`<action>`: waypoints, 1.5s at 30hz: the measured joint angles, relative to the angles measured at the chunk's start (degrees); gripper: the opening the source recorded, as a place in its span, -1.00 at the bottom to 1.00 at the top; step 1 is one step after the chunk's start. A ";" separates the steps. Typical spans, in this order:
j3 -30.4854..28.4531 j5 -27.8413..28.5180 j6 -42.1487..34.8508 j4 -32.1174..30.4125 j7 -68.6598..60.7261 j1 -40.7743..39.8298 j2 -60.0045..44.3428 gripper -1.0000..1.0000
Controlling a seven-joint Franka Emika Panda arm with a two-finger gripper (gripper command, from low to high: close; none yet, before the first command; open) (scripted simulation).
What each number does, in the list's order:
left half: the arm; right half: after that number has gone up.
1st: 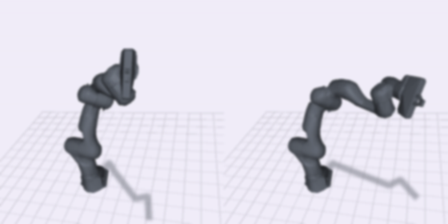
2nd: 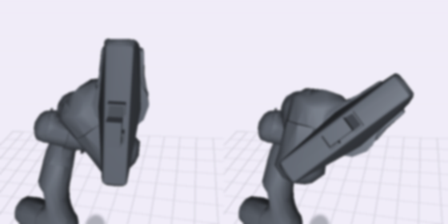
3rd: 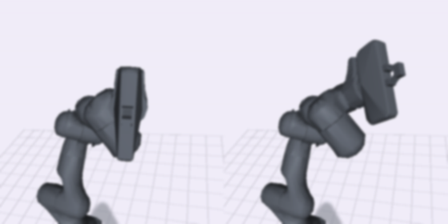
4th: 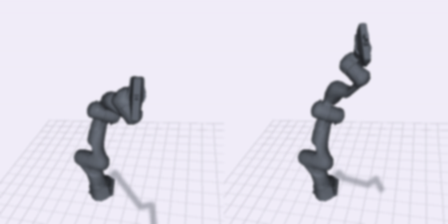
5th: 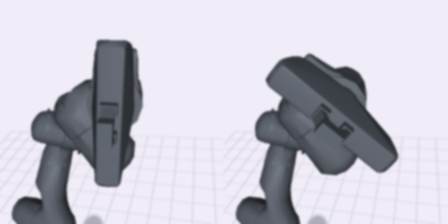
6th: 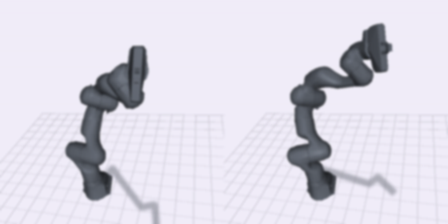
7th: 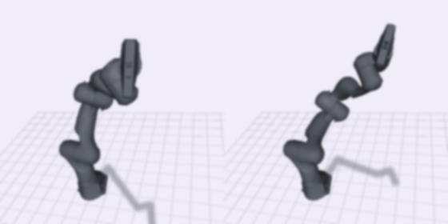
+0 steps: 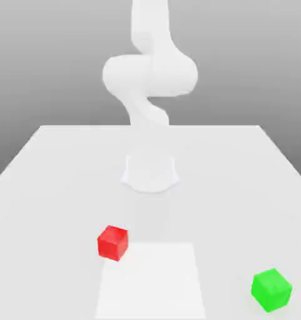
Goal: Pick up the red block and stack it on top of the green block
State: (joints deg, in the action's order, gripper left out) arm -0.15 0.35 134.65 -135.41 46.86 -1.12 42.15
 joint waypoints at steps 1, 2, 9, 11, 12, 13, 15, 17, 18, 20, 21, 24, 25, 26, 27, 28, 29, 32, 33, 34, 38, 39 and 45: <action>-0.09 0.16 1.40 -1.74 0.50 -0.55 -1.83 0.00; -0.19 0.32 2.77 -3.45 0.99 -1.08 -3.64 0.00; -1.20 1.17 12.23 -15.27 4.26 -4.78 -16.15 0.00; -1.75 1.45 15.02 -18.77 5.25 -5.70 -19.90 0.00; -1.99 1.52 16.48 -20.58 5.71 -6.22 -21.86 0.00; -2.25 1.56 17.99 -22.42 6.17 -6.73 -23.90 0.00; -2.81 1.50 21.19 -26.27 7.02 -7.80 -28.31 0.00; -3.55 1.03 25.62 -29.54 7.51 -8.56 -34.33 0.00; -3.81 0.45 28.29 -30.26 7.36 -8.68 -37.85 0.00; -3.58 -0.82 32.53 -30.44 6.66 -9.19 -43.09 0.00; -3.15 -1.47 34.43 -30.27 6.23 -9.34 -45.35 0.00; -1.41 -2.95 39.88 -29.50 5.17 -10.71 -51.74 0.00; -1.06 -3.12 40.86 -29.35 5.04 -11.01 -52.89 -1.00; -1.06 -3.12 40.86 -29.35 5.04 -11.01 -52.89 -1.00; -1.06 -3.08 40.86 -29.35 5.07 -11.01 -52.89 -1.00; -1.05 -3.04 40.87 -29.35 5.12 -11.03 -52.89 -1.00; -1.05 -3.00 40.87 -29.35 5.16 -11.05 -52.89 -1.00; -1.00 -2.85 40.72 -29.38 5.27 -11.11 -52.71 -1.00; -1.28 -2.51 39.51 -29.58 5.53 -10.92 -51.30 -1.00; -1.52 -2.02 38.01 -29.83 5.89 -10.81 -49.56 -1.00; -1.81 -0.37 31.19 -30.97 7.05 -11.10 -41.56 -1.00; -1.79 -0.09 29.40 -31.25 7.24 -11.15 -39.50 -1.00; 2.88 1.13 22.21 -21.93 5.56 -0.39 -41.86 -1.00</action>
State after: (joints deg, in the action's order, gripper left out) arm 2.73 1.48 156.86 -157.34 52.42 -1.52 0.29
